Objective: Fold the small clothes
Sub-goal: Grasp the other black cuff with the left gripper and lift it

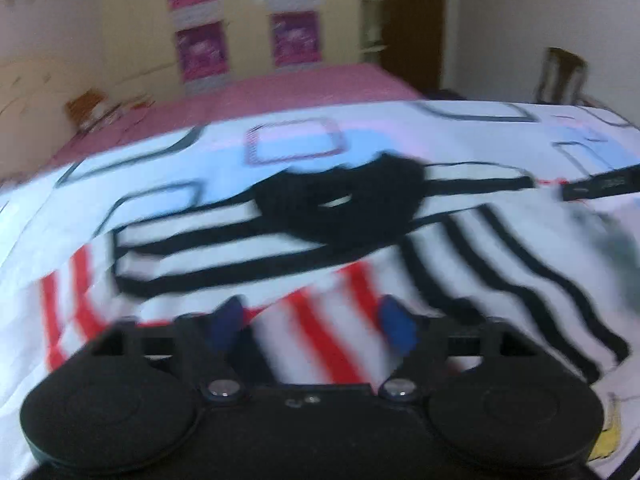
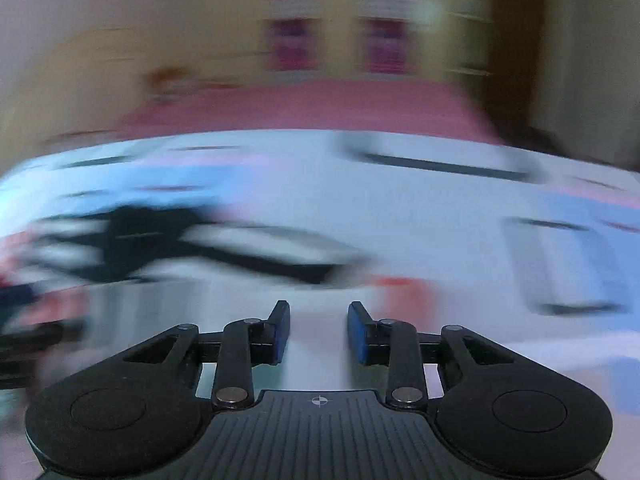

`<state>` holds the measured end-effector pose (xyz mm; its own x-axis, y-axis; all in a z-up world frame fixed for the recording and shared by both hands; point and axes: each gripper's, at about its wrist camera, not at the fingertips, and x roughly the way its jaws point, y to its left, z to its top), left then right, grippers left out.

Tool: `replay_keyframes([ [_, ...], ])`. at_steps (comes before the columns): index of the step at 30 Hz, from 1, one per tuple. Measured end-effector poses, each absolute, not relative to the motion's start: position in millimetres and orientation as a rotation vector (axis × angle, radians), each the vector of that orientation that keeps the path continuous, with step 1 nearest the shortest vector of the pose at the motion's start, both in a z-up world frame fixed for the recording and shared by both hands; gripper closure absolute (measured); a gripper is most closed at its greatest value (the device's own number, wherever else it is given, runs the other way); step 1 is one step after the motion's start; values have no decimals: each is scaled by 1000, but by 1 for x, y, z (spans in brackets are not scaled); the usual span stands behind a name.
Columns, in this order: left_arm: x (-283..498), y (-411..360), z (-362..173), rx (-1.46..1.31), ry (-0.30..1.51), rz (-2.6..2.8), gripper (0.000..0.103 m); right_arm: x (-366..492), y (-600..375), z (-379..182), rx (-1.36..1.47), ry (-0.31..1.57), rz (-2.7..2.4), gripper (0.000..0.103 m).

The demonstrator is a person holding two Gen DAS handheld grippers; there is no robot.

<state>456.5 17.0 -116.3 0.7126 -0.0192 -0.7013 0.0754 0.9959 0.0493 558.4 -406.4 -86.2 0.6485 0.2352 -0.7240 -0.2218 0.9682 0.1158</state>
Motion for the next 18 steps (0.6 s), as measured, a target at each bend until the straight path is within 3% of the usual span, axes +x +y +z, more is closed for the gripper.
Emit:
replay_keyframes([
  [3,459,34,-116,7,787,-71,21,568,-426,-91,86,860,297,73],
  [6,452,31,-103,5,757,-50,41,556,-423,-80,47,821,288,75],
  [8,447,25,-92,-17,709,-66,41,541,-419,-67,61,783,317,90],
  [13,445,2,-116,68,800,-130,36,517,-398,-80,7,889,338,93],
  [18,427,11,-96,35,722,-120,38,490,-398,-66,-30,863,320,93],
])
